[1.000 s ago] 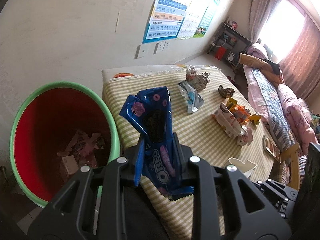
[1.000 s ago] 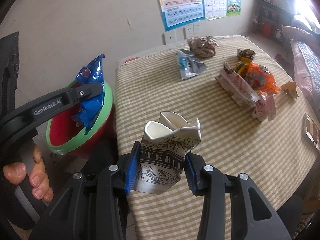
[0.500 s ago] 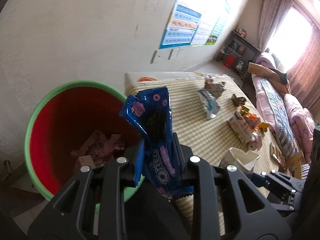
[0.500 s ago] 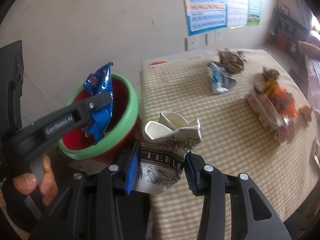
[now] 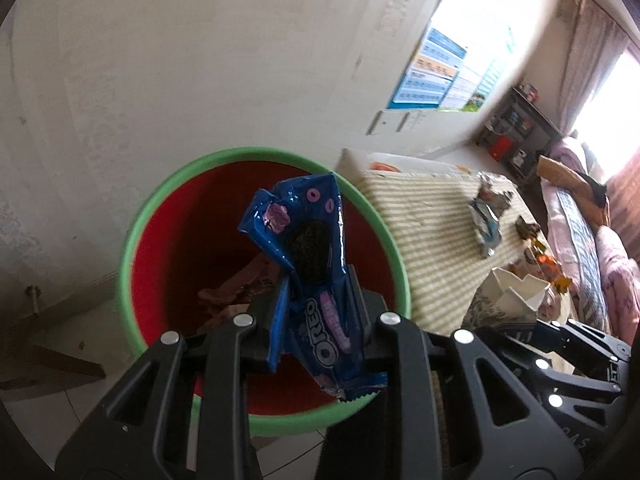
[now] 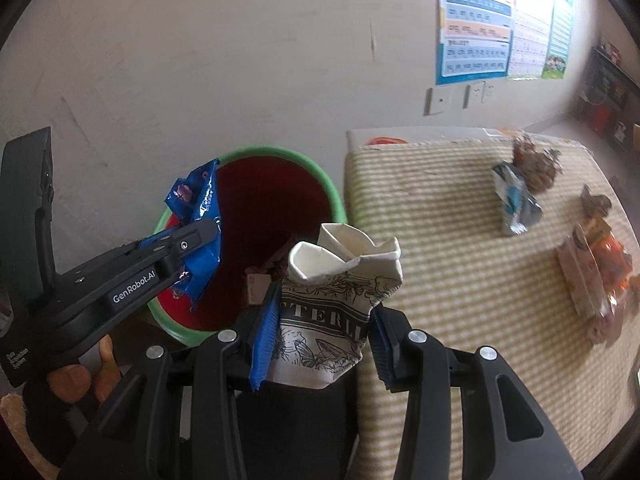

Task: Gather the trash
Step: 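Open both tools over the bin to drop the Oreo wrapper and paper cup, then grasp the pink-and-white carton with the right tool while the left tool returns over the table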

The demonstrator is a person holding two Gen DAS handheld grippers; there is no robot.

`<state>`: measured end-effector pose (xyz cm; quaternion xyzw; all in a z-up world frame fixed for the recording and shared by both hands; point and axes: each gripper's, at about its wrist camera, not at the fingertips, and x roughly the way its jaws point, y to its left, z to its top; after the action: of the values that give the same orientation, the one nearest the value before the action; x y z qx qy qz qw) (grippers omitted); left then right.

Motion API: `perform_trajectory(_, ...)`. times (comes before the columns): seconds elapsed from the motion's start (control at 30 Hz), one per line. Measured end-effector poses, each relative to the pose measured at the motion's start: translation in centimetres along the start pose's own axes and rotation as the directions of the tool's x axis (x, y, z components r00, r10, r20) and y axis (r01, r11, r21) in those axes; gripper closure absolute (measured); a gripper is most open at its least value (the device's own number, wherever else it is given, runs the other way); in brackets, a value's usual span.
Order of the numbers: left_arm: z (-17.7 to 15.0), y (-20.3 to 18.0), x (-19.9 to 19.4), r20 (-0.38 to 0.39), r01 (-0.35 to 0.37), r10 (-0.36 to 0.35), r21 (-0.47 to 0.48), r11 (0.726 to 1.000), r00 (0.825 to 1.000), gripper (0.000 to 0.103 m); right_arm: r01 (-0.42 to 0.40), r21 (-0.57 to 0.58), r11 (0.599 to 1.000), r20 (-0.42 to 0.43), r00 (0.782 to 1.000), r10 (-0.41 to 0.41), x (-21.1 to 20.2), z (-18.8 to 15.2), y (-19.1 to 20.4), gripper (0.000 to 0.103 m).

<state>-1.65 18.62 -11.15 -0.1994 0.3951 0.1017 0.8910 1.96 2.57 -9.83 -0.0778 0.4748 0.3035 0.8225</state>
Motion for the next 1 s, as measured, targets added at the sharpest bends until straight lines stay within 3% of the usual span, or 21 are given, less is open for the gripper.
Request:
perform_trajectory(0.4, -0.1, 2.2, 0.5, -0.010, -0.026, 0.025, -0.045, 0.999, 1.000, 0.078, -0.073, -0.006, 0.997, -0.009, 0.997, 0.073, 1.7, 2.6, 2.0, 0.061)
perform_trajectory(0.5, -0.1, 2.5, 0.5, -0.002, -0.045, 0.045, -0.063, 0.997, 0.999, 0.073, -0.101, 0.002, 0.995, -0.009, 0.995, 0.101, 1.9, 2.8, 2.2, 0.061)
perform_trajectory(0.57, -0.1, 2.7, 0.5, 0.000, -0.054, 0.055, -0.076, 0.996, 0.999, 0.063, -0.113, 0.005, 0.994, -0.003, 0.994, 0.113, 1.9, 3.1, 2.3, 0.051)
perform_trajectory(0.7, 0.0, 2.8, 0.5, -0.002, -0.064, 0.064, -0.080, 0.995, 0.998, 0.054, -0.126, 0.021, 0.992, 0.018, 0.992, 0.126, 1.5, 3.1, 1.7, 0.046)
perform_trajectory(0.83, -0.1, 2.4, 0.6, -0.008, -0.063, 0.063, -0.066, 0.996, 0.998, 0.049, -0.089, 0.068, 0.994, 0.034, 0.996, 0.087, 0.8, 2.6, -0.9, 0.045)
perform_trajectory(1.0, -0.1, 1.6, 0.7, -0.014, -0.060, 0.059, -0.044, 0.997, 0.998, 0.047, 0.079, 0.182, 0.980, 0.038, 0.995, -0.088, -0.3, 1.6, -8.9, 0.045)
